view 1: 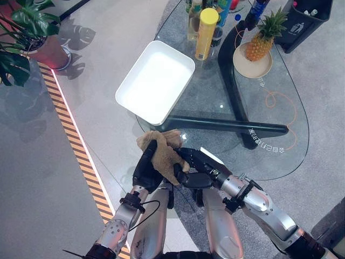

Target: Wipe the table with a cloth and put it in the basket.

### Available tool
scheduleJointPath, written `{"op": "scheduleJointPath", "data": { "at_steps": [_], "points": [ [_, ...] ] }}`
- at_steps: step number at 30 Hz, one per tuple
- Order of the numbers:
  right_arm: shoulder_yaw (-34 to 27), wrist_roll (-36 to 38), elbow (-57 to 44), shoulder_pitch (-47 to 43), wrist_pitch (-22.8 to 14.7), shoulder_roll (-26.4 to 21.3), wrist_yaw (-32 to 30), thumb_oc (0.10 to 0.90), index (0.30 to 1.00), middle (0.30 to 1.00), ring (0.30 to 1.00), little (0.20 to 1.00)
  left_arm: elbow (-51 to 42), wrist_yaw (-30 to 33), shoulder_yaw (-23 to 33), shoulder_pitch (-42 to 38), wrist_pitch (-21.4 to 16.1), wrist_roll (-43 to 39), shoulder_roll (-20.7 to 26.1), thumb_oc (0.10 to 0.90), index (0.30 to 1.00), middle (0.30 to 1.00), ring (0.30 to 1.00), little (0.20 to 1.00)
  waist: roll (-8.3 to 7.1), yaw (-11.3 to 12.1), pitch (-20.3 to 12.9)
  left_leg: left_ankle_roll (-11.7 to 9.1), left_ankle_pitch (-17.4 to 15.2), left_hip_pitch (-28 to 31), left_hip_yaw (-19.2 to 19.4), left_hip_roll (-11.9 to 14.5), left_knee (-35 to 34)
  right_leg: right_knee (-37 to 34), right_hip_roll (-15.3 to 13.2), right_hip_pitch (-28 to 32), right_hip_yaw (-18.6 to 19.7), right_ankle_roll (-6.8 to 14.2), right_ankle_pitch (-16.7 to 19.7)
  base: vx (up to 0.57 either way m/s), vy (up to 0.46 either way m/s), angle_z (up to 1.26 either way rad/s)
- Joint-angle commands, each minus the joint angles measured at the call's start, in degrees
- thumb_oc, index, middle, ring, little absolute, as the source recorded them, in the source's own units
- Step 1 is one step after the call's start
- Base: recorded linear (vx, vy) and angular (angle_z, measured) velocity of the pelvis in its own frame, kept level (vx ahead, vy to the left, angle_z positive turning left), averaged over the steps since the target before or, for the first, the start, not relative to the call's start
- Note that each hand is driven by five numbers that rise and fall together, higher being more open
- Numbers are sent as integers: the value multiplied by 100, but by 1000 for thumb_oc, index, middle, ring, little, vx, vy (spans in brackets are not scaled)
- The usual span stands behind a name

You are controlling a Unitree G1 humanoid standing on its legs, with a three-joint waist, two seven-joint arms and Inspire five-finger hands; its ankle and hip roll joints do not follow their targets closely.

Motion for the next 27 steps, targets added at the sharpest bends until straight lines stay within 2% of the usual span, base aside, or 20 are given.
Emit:
{"op": "scheduleJointPath", "data": {
  "at_steps": [1,3,5,6,9,15,17,18,21,22,23,27],
  "points": [
    [-998,179,-715,-178,-747,51,-532,800,900,900,900,900,-1167,-835,284,401,149,57,-53,281,455,455,455,381,-70,-22,-160,271,-741,-127,-10,-343,875,-877,258,286,151,190,811,32,-10,-1],
    [-1025,205,-734,-132,-781,31,-522,800,900,900,900,900,-1156,-914,284,408,165,81,-42,380,540,540,540,480,-80,-23,-160,277,-752,-130,-8,-343,889,-864,262,283,144,192,805,36,-11,-1],
    [-1027,227,-761,-132,-770,26,-539,800,900,900,900,900,-1167,-945,274,398,159,107,-21,432,585,585,585,532,-84,-23,-160,280,-757,-134,-12,-341,887,-867,263,280,147,198,807,0,0,0],
    [-1022,222,-762,-139,-763,35,-554,800,900,900,900,900,-1171,-943,272,393,159,112,-17,498,641,641,641,598,-85,-21,-160,279,-757,-141,-12,-342,887,-871,264,280,149,199,807,0,0,0],
    [-1008,217,-746,-140,-787,44,-564,800,900,900,900,900,-1184,-899,260,370,124,101,0,575,707,707,707,675,-84,-20,-160,280,-761,-146,-10,-341,881,-874,268,275,151,206,803,0,0,0],
    [-991,217,-765,-131,-777,54,-587,800,900,900,900,900,-1176,-902,284,380,145,96,20,580,712,712,712,680,-86,-14,-160,281,-772,-169,-9,-344,901,-869,271,260,157,220,808,0,0,0],
    [-1001,211,-763,-104,-785,64,-579,800,900,900,900,900,-1187,-901,289,386,148,85,30,531,669,669,669,631,-91,-13,-160,289,-776,-182,-15,-349,910,-865,277,250,171,226,814,0,0,0],
    [-998,213,-751,-109,-788,70,-578,800,900,900,900,900,-1183,-901,291,382,147,85,30,465,613,613,613,565,-95,-12,-160,290,-776,-183,-15,-346,911,-866,278,248,172,228,818,0,0,0],
    [-982,225,-768,-113,-766,94,-576,800,900,900,900,900,-1213,-890,296,385,135,76,23,383,542,542,542,483,-116,-1,-160,294,-775,-189,-23,-352,911,-880,291,255,183,236,830,0,0,0],
    [-987,238,-773,-109,-763,93,-575,800,900,900,900,900,-1204,-898,303,385,134,61,27,213,396,396,396,313,-123,0,-160,295,-777,-194,-29,-351,916,-878,292,250,187,242,836,0,0,0],
    [-995,250,-766,-126,-737,107,-576,800,900,900,900,900,-1194,-897,313,369,121,39,27,100,300,300,300,200,-130,0,-160,300,-776,-199,-34,-352,914,-881,296,243,191,247,845,0,0,0],
    [-994,254,-746,-122,-756,120,-591,800,900,900,900,900,-1157,-986,360,396,96,31,25,100,300,300,300,200,-137,11,-160,306,-778,-196,-30,-350,894,-903,302,246,191,250,851,0,0,0]
  ]
}}
